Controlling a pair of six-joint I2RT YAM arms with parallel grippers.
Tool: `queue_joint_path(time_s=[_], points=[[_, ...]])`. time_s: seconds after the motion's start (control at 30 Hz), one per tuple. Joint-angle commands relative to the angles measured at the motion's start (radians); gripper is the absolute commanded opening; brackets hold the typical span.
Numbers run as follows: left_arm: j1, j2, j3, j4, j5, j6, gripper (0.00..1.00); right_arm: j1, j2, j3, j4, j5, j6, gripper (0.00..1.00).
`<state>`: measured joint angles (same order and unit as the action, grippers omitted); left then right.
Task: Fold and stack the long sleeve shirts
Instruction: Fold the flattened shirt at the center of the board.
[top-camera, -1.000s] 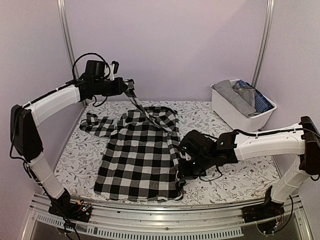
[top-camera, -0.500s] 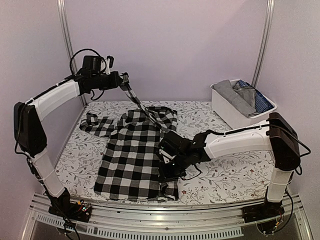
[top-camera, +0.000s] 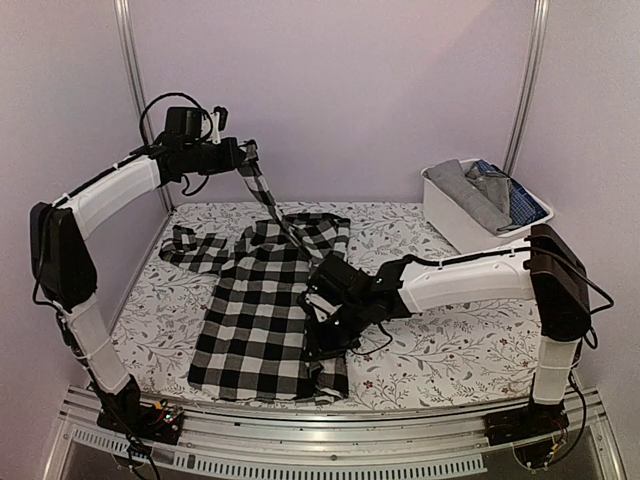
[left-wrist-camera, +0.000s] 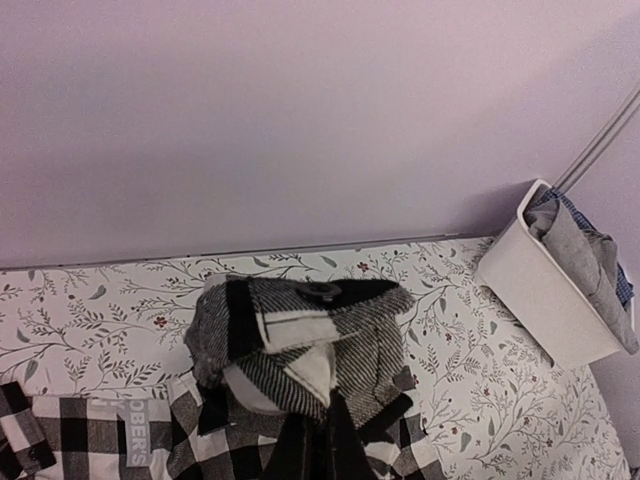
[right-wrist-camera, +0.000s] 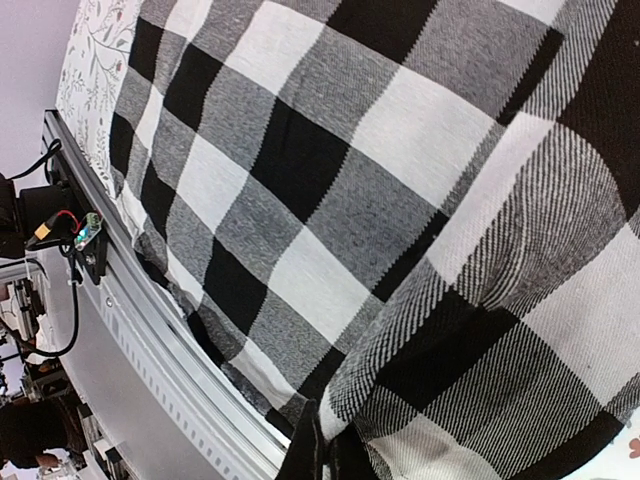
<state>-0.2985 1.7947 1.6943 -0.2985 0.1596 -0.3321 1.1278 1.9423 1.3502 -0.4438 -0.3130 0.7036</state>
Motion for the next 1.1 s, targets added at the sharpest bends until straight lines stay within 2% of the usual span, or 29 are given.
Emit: queue_joint_path(time_s=[0.0, 0.4, 0.47, 0.6, 0.7, 0.83, 0.93, 1.07], points=[[0.013, 0.035, 0.034, -0.006, 0.013, 0.014, 0.00, 0.009, 0.047, 0.064, 0.006, -0.030, -0.030, 0.01], [0.014, 0.048, 0.005, -0.006, 0.017, 0.006, 0.00, 0.009, 0.110, 0.089, 0.032, -0.068, -0.033, 0.02], [0.014, 0.046, -0.005, -0.004, 0.019, 0.007, 0.00, 0.009, 0.120, 0.078, 0.045, -0.083, -0.033, 0.08], [0.013, 0.042, -0.025, -0.002, 0.023, 0.004, 0.00, 0.009, 0.092, 0.052, 0.074, -0.074, -0.037, 0.29], [0.014, 0.034, -0.039, 0.002, 0.021, 0.004, 0.00, 0.006, 0.030, 0.039, 0.085, -0.052, -0.056, 0.44], [0.013, 0.025, -0.050, 0.003, 0.017, 0.005, 0.00, -0.037, -0.058, -0.001, 0.127, -0.075, -0.077, 0.59], [0.014, 0.019, -0.058, 0.003, 0.010, 0.007, 0.00, -0.097, -0.126, -0.066, 0.195, -0.112, -0.077, 0.63], [0.013, 0.018, -0.065, 0.001, 0.008, 0.010, 0.00, -0.176, -0.159, -0.150, 0.309, -0.190, -0.066, 0.59]])
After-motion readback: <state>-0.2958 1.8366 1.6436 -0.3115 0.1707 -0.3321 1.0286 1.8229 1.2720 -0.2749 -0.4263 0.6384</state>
